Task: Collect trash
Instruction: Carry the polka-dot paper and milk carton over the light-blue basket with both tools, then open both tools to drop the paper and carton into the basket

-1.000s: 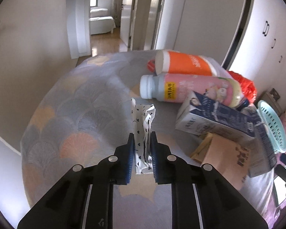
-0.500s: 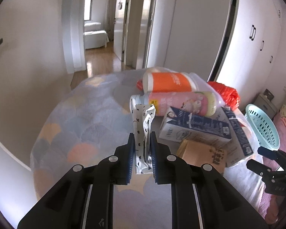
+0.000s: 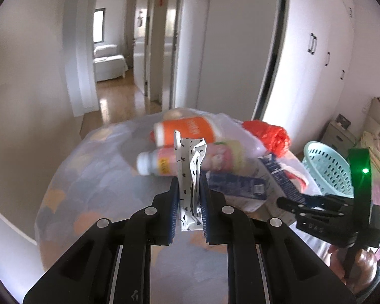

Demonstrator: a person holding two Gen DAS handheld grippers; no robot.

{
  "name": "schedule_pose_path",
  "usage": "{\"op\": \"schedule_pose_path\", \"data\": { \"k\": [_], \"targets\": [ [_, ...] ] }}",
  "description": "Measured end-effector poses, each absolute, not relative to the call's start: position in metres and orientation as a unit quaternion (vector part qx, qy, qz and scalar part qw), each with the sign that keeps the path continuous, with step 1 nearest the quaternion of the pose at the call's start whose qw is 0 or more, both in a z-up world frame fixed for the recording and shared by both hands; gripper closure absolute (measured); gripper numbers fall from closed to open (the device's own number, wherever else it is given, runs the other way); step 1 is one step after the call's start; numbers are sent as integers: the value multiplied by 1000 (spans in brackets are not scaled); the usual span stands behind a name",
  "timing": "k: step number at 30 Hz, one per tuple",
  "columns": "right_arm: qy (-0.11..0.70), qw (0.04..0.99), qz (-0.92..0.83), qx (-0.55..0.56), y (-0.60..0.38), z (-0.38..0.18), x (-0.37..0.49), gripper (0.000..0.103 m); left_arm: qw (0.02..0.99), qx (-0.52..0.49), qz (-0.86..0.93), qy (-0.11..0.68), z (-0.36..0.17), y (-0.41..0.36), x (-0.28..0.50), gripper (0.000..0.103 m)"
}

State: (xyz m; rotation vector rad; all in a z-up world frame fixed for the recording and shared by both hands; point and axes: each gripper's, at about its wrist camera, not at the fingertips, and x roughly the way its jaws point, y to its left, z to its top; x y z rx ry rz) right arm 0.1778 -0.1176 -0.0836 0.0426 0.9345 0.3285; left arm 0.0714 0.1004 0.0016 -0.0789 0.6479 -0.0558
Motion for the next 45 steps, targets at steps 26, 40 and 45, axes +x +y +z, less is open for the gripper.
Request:
{"op": "schedule_pose_path", "data": {
  "k": [26,40,45],
  "targets": [
    [327,932,-36,149,-361,-10,149,69,908,-7,-267,322,19,-129,158,88],
    [378,898,-117,192,-435,-66,165,69,845,37,-316,429,-80,-242,220,85],
    [381,897,-123,190,-438,-73,167,69,844,29,-314,435,-89,-248,226,60]
  ]
}}
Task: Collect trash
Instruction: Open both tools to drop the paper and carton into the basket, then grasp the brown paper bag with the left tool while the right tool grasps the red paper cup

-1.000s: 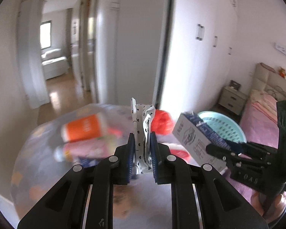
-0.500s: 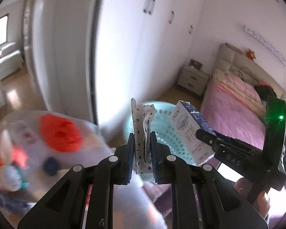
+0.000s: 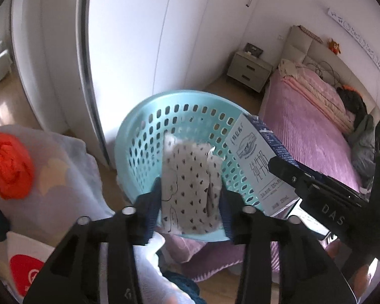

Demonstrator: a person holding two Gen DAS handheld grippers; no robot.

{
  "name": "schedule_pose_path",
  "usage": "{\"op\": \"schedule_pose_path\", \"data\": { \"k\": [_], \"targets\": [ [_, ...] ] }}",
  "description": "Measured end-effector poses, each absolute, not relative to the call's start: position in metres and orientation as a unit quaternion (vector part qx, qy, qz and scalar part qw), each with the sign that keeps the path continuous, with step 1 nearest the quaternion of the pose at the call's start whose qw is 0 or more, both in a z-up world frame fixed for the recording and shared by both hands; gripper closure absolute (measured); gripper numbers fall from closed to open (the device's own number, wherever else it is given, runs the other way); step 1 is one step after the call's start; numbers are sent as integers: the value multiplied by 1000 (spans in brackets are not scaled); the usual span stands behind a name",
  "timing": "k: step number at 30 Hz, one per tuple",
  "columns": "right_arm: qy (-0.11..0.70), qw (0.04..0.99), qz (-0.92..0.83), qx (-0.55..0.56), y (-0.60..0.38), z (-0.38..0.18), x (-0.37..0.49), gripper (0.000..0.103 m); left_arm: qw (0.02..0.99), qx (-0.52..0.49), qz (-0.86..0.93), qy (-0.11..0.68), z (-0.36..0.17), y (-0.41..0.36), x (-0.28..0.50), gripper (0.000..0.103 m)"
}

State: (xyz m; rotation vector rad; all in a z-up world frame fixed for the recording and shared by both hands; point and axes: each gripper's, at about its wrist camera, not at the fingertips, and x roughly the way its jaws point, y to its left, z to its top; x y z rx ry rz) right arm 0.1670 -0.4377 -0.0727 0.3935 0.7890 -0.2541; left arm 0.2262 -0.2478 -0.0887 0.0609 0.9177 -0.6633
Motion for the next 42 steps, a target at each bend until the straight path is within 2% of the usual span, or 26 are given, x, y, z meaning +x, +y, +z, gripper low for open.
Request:
{"op": "schedule_pose_path", "data": {
  "k": [2,4,5,8,17,25,34,42],
  "targets": [
    [381,896,-124,189,-440,-72,172,68,847,30,-313,429,-85,-243,222,55],
    [379,896,-126,192,-442,-72,173,66,852,17,-313,420,-78,-231,216,38],
    [378,897,-125,194,-442,-70,175,61,855,15,-311,415,-72,-231,215,36],
    [369,899,-131,197,-441,-63,172,58,864,6,-307,400,-59,-218,208,36],
    [354,910,-102,190,-422,-50,157,58,890,-21,-289,352,-22,-156,169,36],
    [338,928,-35,154,-359,-26,151,58,919,-45,-237,313,9,-89,131,36],
    [344,933,51,94,-277,-24,151,58,944,-70,-136,293,17,1,94,33],
    [351,925,135,49,-194,-32,144,58,938,-104,-55,327,-5,74,80,32]
  ]
}}
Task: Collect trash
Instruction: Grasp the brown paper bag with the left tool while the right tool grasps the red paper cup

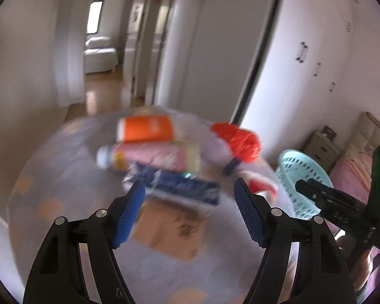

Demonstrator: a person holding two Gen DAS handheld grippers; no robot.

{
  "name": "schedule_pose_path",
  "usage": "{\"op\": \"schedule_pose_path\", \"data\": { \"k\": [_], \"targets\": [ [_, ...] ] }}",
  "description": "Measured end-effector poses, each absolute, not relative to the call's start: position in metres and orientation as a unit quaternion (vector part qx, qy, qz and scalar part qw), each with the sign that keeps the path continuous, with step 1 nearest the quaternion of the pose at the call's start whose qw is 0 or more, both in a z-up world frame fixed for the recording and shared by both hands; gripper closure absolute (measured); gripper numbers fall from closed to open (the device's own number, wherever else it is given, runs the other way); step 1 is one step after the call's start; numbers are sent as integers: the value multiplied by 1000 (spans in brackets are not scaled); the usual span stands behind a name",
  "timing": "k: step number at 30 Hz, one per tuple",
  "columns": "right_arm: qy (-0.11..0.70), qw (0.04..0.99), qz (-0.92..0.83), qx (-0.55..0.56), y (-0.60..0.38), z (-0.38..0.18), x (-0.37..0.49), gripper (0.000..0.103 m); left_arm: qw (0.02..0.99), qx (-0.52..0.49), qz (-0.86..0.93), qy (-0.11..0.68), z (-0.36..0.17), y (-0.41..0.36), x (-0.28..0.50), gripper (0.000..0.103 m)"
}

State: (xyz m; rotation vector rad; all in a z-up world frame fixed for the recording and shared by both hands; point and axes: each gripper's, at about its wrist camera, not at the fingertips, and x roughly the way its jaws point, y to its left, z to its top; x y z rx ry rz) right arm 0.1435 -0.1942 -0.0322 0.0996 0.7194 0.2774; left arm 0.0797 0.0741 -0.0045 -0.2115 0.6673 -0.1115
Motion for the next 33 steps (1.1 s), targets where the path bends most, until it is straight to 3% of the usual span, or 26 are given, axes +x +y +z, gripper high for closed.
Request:
{"op": "schedule_pose_path", "data": {
  "k": [8,23,28,33],
  "targets": [
    [373,915,145,55,-183,-43,147,58,901,-188,-34,391,-41,74,94,33],
    [383,913,118,78,-218,-56,155,54,875,-200,67,436,-83,76,122,35],
    [393,909,116,78,-208,-65,161,43,881,-196,34,430,-79,77,110,55],
    [409,902,110,89,-189,-78,171,33,889,-194,3,414,-74,82,89,68]
  ]
}}
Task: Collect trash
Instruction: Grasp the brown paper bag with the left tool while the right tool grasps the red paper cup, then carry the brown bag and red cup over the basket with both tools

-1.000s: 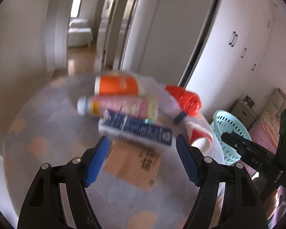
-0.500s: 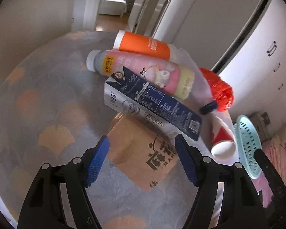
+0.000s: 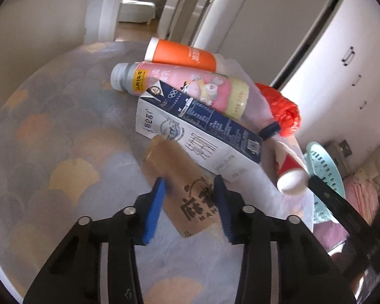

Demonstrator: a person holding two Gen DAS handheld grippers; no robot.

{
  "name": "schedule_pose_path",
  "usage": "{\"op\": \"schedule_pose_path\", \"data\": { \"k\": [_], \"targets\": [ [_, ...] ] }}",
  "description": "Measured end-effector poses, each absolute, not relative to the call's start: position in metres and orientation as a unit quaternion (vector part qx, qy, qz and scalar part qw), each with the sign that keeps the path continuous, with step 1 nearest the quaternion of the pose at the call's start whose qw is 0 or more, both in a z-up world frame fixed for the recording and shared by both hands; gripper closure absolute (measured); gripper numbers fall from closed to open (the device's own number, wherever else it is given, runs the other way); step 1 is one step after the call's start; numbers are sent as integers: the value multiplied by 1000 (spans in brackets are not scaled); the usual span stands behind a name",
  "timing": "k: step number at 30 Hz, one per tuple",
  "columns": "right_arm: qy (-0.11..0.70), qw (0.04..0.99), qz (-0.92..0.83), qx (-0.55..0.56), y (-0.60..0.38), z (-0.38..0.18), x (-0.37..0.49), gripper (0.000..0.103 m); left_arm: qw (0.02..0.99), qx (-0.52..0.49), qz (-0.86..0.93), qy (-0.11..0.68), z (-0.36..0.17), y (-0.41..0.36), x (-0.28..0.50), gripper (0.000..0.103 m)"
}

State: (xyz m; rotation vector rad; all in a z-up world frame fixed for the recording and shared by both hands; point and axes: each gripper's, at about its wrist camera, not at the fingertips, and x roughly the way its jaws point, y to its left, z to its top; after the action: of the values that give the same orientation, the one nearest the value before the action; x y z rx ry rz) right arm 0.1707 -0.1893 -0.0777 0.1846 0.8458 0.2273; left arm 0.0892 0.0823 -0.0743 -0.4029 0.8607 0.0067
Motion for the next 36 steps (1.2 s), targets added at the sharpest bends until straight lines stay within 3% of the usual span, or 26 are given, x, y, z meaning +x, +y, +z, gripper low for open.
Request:
{"op": "schedule_pose_path", "data": {
  "k": [8,12,13,14,16,19,21,23,24,26,34,36],
  "targets": [
    [440,884,82,135,-170,-94,191,22,902,-160,-29,400,-67,80,77,79],
    [456,873,58,163,-172,-102,204,22,908,-138,-42,393,-62,78,74,85],
    [456,873,56,167,-173,-103,206,22,910,-132,-42,391,-61,77,73,98],
    [453,875,50,163,-173,-103,206,26,912,-127,-47,388,-58,77,72,101],
    [453,877,45,150,-171,-104,206,39,913,-125,-55,384,-55,76,69,101],
    [452,879,52,141,-169,-104,200,41,910,-124,-61,390,-57,75,70,101],
    [447,882,61,140,-170,-102,195,41,907,-137,-70,392,-60,79,68,98],
    [443,883,71,138,-170,-99,189,41,905,-144,-75,393,-62,83,67,80],
    [439,885,76,136,-170,-97,185,41,906,-142,-74,392,-61,83,66,59],
    [434,888,82,129,-169,-92,179,41,908,-141,-74,387,-61,80,67,46],
    [409,902,79,115,-178,-74,165,41,907,-118,-67,400,-66,54,79,41],
    [403,905,84,110,-181,-70,161,41,902,-108,-47,414,-71,50,85,49]
  ]
}}
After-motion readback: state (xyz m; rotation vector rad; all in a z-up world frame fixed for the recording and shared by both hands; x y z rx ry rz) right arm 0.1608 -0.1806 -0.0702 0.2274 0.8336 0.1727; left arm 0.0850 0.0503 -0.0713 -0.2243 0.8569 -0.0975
